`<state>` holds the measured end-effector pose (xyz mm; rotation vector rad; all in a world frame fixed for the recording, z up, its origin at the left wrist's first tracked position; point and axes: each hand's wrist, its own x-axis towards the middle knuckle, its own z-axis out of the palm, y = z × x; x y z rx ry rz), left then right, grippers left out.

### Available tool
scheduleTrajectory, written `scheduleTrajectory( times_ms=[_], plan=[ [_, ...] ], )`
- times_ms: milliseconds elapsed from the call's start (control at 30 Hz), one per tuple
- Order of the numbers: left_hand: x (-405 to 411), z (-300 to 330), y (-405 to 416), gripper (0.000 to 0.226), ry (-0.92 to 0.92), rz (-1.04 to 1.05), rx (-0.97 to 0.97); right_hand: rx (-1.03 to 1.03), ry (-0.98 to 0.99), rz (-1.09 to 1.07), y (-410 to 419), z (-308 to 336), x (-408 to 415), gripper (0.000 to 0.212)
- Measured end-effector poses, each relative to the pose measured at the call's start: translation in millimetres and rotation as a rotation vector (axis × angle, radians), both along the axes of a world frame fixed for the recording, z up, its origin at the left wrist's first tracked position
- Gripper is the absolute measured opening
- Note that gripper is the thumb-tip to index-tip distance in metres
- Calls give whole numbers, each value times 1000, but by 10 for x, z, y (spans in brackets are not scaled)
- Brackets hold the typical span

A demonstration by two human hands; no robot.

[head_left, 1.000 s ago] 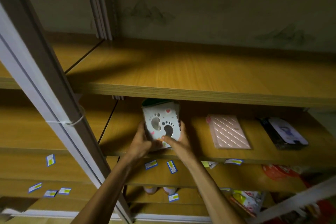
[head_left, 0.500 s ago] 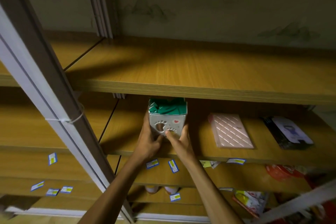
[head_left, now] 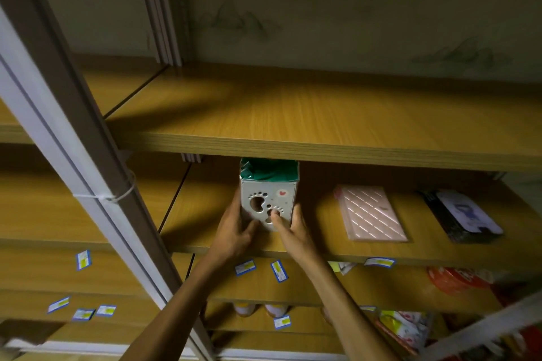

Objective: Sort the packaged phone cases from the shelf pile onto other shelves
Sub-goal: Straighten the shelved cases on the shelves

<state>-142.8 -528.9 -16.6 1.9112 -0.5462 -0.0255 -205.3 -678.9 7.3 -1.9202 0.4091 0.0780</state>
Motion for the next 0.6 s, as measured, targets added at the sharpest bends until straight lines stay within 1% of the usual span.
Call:
scheduleTrajectory(
  times_ms=[100,167,267,400,467,600],
  plan=[
    [7,18,-4,69,-15,97,34,-33,-30,-7,-12,-6,14,79],
    [-26,48,-15,64,0,133,15,-24,-85,-29,-1,-11,52,80],
    [-75,52,-21,48,32,133,-8,1,-104,-58,0,-45,93,78],
    [-57,40,-56,34,64,155,40,-29,-95,-46,-8,-123,141,79],
    [-19,51,-68,33,91,172,72,-54,-80,-46,-7,-123,180,80],
    [90,34,-62,40,142,161,166,-123,-48,-33,-11,-164,236,77]
  ],
)
